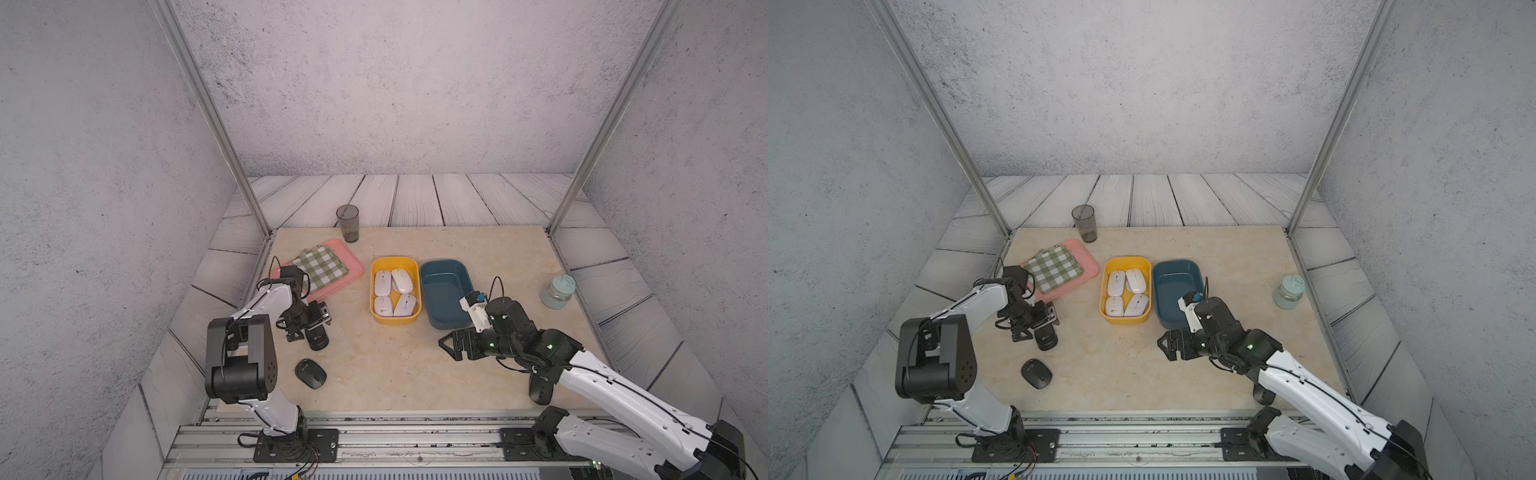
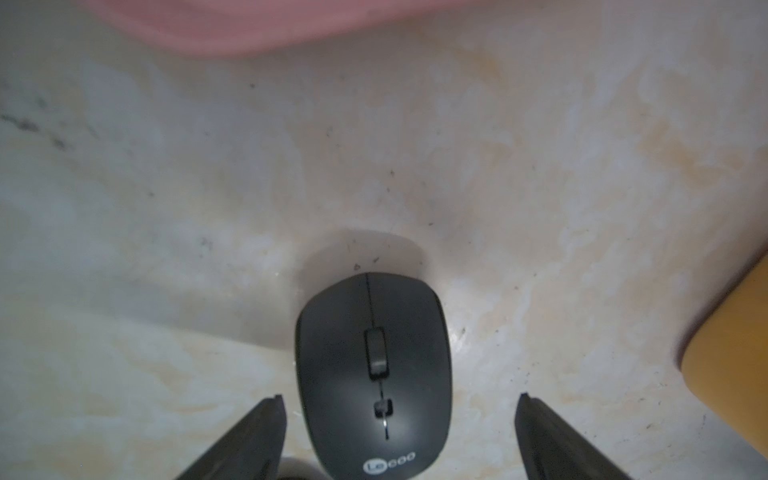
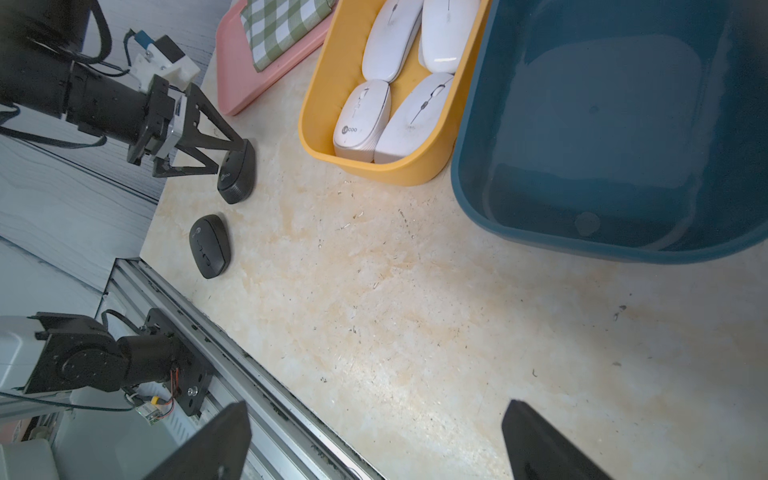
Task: Place the mice by color into the storage box
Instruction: Pick up the mouse from the center of the board.
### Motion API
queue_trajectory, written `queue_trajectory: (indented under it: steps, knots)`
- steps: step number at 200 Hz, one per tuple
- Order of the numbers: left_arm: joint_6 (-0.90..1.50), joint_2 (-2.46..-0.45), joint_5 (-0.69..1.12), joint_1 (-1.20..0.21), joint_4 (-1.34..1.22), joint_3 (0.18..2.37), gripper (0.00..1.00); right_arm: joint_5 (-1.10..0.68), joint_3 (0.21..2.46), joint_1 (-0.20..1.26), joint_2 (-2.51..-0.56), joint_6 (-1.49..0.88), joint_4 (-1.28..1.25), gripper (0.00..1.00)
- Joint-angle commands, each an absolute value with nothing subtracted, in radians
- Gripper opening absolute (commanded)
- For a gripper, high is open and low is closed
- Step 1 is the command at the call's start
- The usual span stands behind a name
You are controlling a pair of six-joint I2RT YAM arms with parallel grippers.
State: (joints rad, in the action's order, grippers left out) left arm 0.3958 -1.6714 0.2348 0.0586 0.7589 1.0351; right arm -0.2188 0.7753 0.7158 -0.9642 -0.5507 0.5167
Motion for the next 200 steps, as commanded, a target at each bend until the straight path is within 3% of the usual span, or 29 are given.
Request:
queue_trajectory:
  steps: [1,48,101,200]
  knots:
    - [0.376,-1.693,0.234,0.058,0.779,1.057,0.87,-0.227,0.793,0.714,-0.97,-0.557,0.502,0.99]
    - [0.368,-1.726,0.245,0.032,0.781,1.061,0.72,-0.197,0.79,0.715,-0.971,-0.551,0.519,0.99]
    - [0.356,-1.717,0.264,-0.039,0.784,1.064,0.58,0.026,0.869,0.673,-1.032,-0.48,0.683,0.99]
    - [0.422,-1.511,0.312,-0.298,0.899,1.188,0.51,-0.107,0.953,0.342,-1.254,-0.374,0.649,0.99]
